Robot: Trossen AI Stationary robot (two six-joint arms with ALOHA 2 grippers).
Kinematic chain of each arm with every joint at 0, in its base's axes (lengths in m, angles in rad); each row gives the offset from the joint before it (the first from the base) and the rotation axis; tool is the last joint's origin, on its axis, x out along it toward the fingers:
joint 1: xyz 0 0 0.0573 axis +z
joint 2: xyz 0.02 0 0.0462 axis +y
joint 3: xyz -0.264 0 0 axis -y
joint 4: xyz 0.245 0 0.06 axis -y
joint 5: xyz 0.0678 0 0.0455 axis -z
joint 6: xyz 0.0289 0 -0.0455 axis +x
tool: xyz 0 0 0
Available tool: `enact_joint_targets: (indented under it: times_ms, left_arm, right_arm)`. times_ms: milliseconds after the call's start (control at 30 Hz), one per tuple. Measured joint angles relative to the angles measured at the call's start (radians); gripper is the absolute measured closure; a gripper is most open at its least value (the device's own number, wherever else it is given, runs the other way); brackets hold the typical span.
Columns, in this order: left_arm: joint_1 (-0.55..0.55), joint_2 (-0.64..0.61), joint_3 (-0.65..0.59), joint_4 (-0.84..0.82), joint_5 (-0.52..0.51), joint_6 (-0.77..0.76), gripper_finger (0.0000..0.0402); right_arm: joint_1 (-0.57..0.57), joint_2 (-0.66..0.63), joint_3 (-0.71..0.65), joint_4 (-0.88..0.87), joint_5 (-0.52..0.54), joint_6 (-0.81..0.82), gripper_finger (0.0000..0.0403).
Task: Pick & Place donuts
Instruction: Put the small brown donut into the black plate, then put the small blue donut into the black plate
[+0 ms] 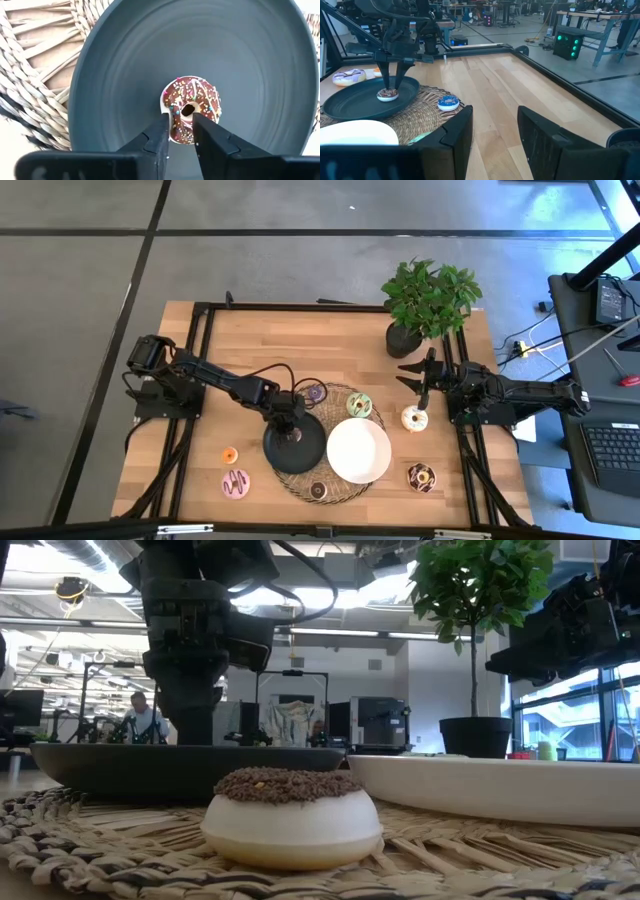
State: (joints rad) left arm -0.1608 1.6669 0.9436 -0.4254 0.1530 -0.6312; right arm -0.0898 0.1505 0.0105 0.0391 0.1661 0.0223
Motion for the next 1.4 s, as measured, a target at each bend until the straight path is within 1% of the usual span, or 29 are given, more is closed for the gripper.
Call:
enact_joint_targets:
  times_ms: [133,267,333,500,567,633,733,900,1100,1233,1400]
  left_arm:
    - [0.015,-0.020,0.000,-0.024,0.046,0.014,0.0301]
    - [0.036,-0.051,0.000,-0.008,0.043,0.018,0.0296]
    - [0.055,-0.072,0.000,0.003,0.008,0.033,0.0295]
    - [0.105,-0.082,0.000,0.137,-0.164,0.114,0.0297]
    - [0.132,-0.077,0.000,0.198,-0.194,0.160,0.0299]
    - [0.163,-0.069,0.000,0.240,-0.201,0.189,0.0298]
    - [0.203,-0.062,0.001,0.291,-0.209,0.180,0.0296]
    - [0.227,-0.041,0.000,0.280,-0.260,0.206,0.0295]
    - [0.223,-0.012,0.000,0.297,-0.214,0.200,0.0290]
    - [0.221,0.004,0.000,0.295,-0.262,0.200,0.0275]
    - [0.222,0.022,-0.001,0.288,-0.311,0.200,0.0239]
  right_arm:
    - [0.000,0.000,0.000,0.000,0.000,0.000,0.0246]
    - [0.000,0.000,0.000,0.000,0.000,0.000,0.0246]
    - [0.000,0.000,0.000,0.000,0.000,0.000,0.0246]
    - [0.000,0.000,0.000,0.000,0.000,0.002,0.0246]
    - [0.000,0.000,0.000,0.000,0.000,0.002,0.0246]
    - [0.000,0.000,0.000,0.000,0.000,0.002,0.0246]
    - [0.000,0.000,0.000,0.000,0.000,0.002,0.0246]
    - [0.000,0.000,0.000,0.000,0.000,0.001,0.0246]
    - [0.000,0.005,0.000,0.001,0.000,0.000,0.0246]
    - [0.000,0.009,0.000,0.001,0.001,0.000,0.0246]
    - [0.000,0.012,0.000,0.000,0.008,0.000,0.0246]
